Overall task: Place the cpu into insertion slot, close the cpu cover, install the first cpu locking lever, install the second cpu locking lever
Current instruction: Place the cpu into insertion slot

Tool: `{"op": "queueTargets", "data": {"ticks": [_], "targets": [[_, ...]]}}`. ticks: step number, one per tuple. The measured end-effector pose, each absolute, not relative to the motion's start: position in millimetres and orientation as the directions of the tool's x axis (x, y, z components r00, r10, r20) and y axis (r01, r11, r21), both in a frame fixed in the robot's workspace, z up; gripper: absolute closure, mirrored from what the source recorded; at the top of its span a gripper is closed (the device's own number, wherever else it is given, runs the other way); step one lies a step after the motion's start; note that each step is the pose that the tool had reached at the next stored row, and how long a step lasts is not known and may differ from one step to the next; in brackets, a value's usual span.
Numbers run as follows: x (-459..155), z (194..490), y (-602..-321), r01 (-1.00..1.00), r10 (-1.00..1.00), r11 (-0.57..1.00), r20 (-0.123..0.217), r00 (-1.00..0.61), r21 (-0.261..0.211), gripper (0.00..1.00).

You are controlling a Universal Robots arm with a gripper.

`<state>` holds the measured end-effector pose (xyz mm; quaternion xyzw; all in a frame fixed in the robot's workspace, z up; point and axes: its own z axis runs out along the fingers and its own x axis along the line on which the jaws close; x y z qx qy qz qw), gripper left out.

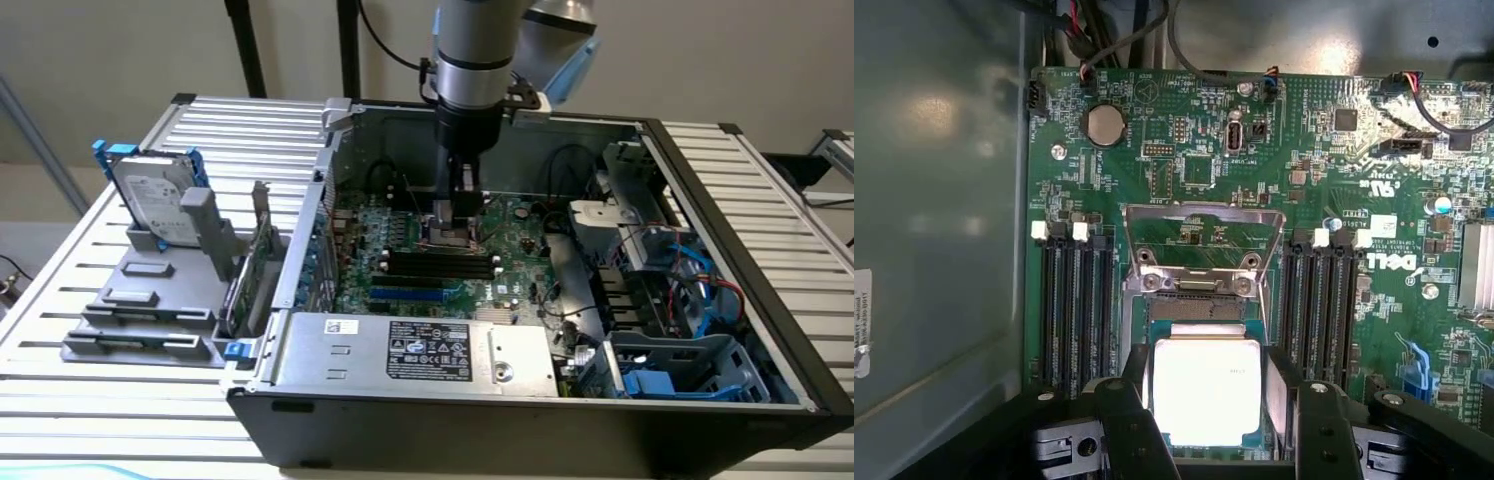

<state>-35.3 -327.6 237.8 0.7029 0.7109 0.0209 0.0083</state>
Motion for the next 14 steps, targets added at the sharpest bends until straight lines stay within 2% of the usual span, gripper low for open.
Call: {"op": "queueTargets", "data": {"ticks": [14], "targets": [[-36, 213, -328, 0.999, 1.0, 0.011, 0.017, -0.012, 0.04, 0.46]]}}
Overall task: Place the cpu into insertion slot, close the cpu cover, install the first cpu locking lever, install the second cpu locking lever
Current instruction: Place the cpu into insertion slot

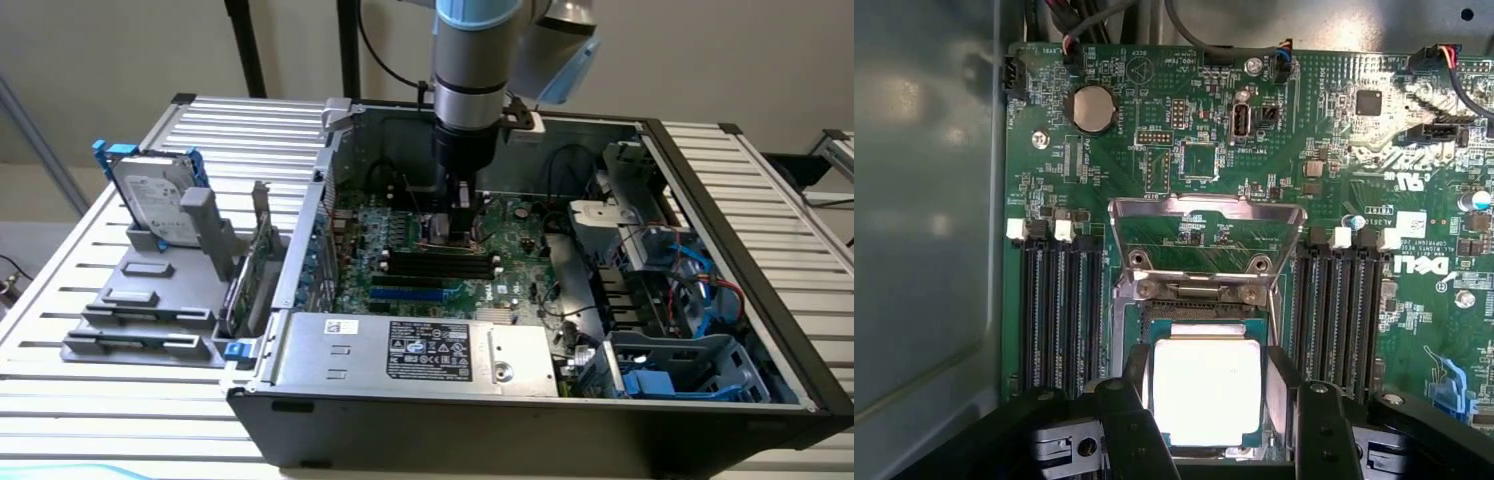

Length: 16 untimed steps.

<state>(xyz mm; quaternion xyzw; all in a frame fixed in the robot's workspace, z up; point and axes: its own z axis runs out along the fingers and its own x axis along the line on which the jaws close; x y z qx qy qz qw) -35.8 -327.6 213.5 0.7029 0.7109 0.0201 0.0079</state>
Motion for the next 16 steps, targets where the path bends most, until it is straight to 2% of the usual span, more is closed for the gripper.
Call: {"op": "queueTargets", "data": {"ticks": [16], "targets": [[-35.8, 208.7, -327.0, 0.999, 1.0, -0.017, 0.007, 0.017, 0.039, 0.46]]}}
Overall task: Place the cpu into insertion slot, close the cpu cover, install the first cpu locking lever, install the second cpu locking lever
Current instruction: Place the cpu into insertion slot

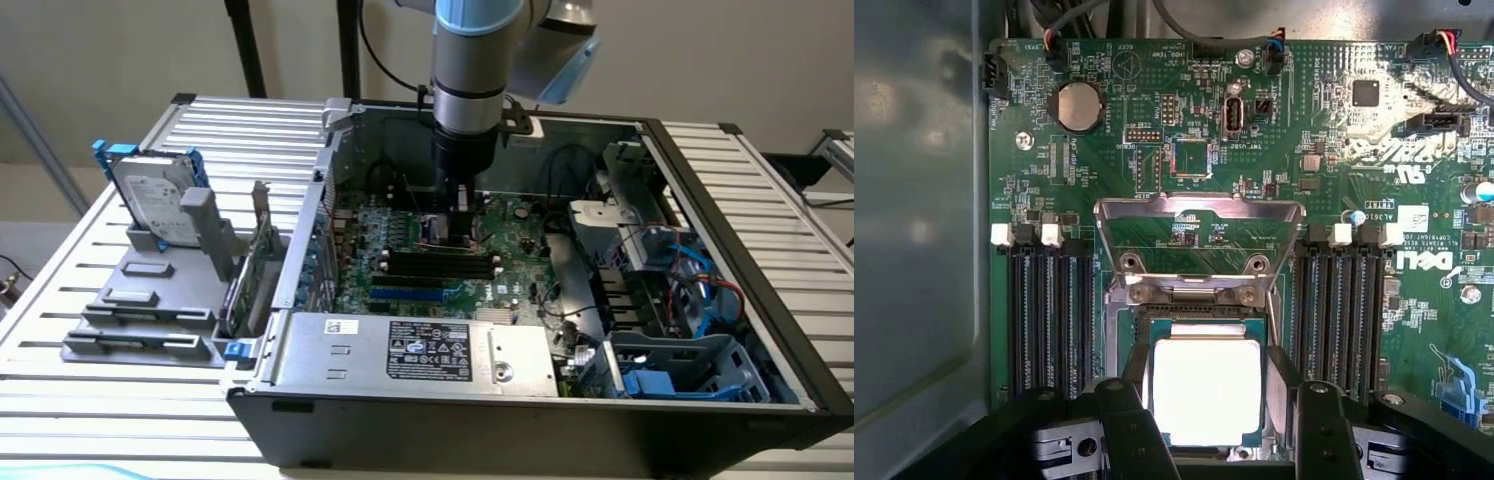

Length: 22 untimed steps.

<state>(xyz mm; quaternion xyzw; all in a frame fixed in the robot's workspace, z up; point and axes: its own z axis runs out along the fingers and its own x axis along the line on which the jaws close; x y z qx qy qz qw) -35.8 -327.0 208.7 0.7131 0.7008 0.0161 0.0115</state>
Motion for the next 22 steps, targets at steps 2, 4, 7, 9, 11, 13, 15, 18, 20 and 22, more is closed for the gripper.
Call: {"op": "queueTargets", "data": {"ticks": [2, 4, 7, 9, 11, 13, 15, 18, 20, 22], "targets": [[-35.8, 208.3, -327.0, 0.999, 1.0, -0.017, 0.004, 0.017, 0.039, 0.46], [-35.8, 207.7, -327.0, 0.999, 1.0, -0.017, 0.003, 0.017, 0.039, 0.46], [-35.8, 207.0, -326.1, 0.999, 1.0, -0.017, 0.001, 0.017, 0.039, 0.46], [-35.8, 206.6, -325.5, 0.999, 1.0, -0.017, 0.0, 0.017, 0.039, 0.46], [-35.8, 206.1, -324.9, 0.999, 1.0, -0.018, -0.001, 0.018, 0.039, 0.46], [-35.7, 205.5, -324.4, 0.999, 1.0, -0.018, -0.001, 0.018, 0.039, 0.46], [-35.7, 205.0, -324.1, 0.999, 1.0, -0.018, -0.001, 0.018, 0.039, 0.46], [-35.8, 204.1, -323.4, 0.999, 1.0, -0.019, -0.002, 0.019, 0.039, 0.46], [-35.9, 203.7, -322.4, 0.999, 1.0, -0.019, -0.001, 0.02, 0.039, 0.46], [-35.9, 203.3, -321.0, 0.999, 1.0, -0.02, -0.001, 0.02, 0.039, 0.46]]}}
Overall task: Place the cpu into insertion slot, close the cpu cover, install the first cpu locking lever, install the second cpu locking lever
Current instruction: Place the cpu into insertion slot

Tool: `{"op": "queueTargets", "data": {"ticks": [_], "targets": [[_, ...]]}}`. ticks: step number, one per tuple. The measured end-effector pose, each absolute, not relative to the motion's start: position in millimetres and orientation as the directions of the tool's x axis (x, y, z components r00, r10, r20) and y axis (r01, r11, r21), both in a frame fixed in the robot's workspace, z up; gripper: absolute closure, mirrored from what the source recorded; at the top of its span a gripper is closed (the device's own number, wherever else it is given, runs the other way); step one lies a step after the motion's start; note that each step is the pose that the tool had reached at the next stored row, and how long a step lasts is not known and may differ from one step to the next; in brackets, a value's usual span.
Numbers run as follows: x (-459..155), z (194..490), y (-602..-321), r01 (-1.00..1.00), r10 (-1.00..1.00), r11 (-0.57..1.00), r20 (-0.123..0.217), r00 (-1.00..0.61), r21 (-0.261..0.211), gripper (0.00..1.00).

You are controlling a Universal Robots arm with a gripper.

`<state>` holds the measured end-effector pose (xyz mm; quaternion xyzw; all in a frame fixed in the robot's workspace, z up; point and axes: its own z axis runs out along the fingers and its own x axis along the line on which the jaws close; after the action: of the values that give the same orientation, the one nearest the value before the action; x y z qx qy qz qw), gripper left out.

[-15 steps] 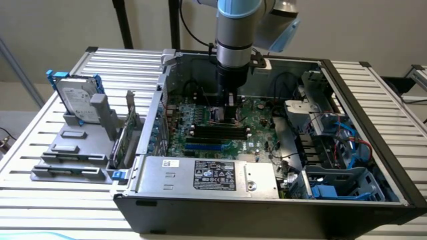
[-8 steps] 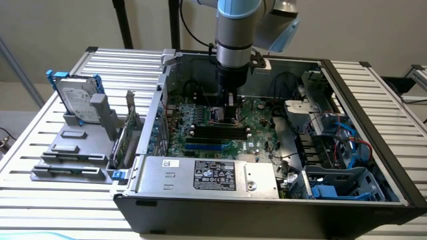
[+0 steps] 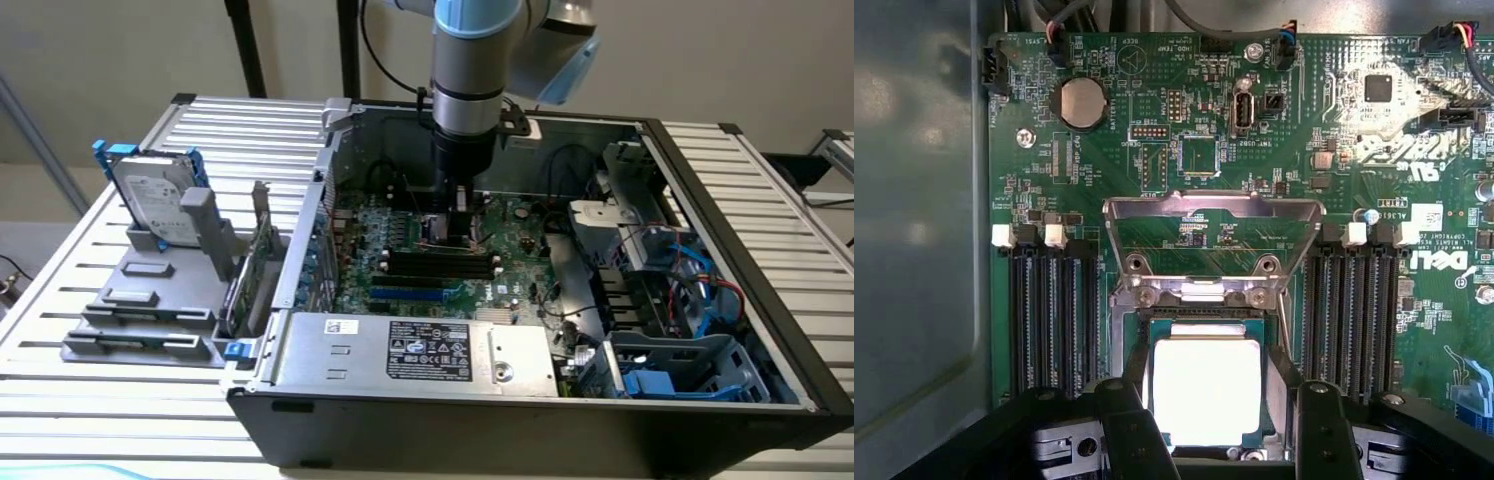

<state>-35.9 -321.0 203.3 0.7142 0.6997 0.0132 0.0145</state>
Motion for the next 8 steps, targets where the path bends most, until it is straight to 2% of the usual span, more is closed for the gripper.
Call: {"op": "queueTargets", "data": {"ticks": [8], "targets": [[-35.9, 201.5, -320.3, 0.999, 1.0, -0.025, -0.001, 0.025, 0.039, 0.46]]}}
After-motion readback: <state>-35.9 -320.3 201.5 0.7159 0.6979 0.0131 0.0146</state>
